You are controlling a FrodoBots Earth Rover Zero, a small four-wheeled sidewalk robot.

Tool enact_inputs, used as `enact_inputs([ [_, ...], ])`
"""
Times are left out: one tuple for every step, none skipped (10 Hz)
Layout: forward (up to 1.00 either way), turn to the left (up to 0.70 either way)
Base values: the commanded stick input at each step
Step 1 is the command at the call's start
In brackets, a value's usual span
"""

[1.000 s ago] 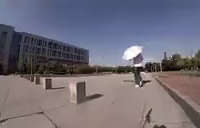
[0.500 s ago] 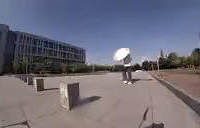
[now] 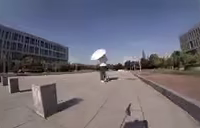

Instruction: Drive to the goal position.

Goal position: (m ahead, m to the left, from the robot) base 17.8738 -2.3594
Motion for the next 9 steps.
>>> enact_inputs([
  [0.70, 0.00],
  [0.70, 0.00],
  [0.70, 0.00],
  [0.70, 0.00],
  [0.70, 0.00],
  [0.70, -0.08],
  [0.70, -0.35],
  [0.70, -0.35],
  [0.70, -0.35],
])
